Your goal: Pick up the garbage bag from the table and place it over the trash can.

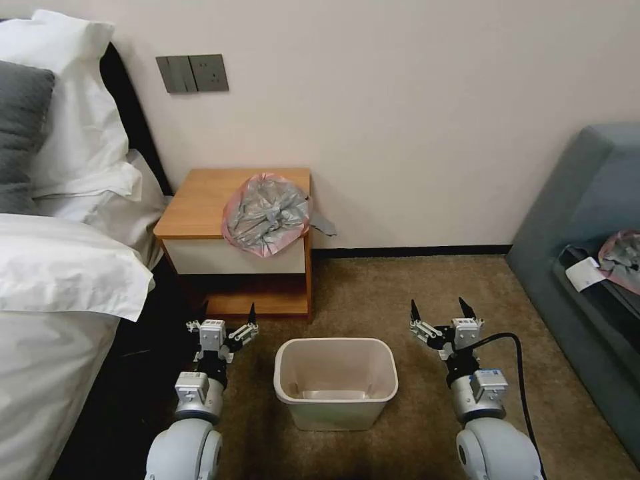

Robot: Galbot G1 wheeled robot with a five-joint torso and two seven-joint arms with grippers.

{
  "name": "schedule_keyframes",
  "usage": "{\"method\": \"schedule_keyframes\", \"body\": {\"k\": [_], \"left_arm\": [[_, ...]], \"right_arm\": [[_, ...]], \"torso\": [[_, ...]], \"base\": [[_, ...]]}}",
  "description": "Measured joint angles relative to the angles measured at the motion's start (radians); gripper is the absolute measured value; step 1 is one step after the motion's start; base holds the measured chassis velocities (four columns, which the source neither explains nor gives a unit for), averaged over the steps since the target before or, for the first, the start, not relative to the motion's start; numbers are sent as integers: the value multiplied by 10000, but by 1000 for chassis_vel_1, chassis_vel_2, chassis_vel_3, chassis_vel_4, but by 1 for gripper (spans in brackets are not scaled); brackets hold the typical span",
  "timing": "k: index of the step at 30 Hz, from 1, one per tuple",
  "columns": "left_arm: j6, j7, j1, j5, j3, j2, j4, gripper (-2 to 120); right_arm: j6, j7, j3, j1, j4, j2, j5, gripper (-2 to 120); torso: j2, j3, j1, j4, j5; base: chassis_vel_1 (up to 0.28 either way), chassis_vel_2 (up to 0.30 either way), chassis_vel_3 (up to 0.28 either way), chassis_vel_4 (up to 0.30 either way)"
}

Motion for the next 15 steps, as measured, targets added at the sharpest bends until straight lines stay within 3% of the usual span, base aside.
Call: {"method": "schedule_keyframes", "body": {"k": [11,14,15], "left_arm": [[-58,-114,-10,-119,-4,142,-50,100],[-725,-942,-131,-1075,-189,1228,-457,98],[-725,-942,-131,-1075,-189,1228,-457,98]], "right_arm": [[87,-29,46,-85,54,24,-3,100],[1094,-471,440,-925,761,319,-64,100],[1094,-471,440,-925,761,319,-64,100]], "torso": [[-1,0,0,4,-1],[-1,0,0,1,0],[-1,0,0,1,0]], "base": [[0,0,0,0],[0,0,0,0],[0,0,0,0]]}}
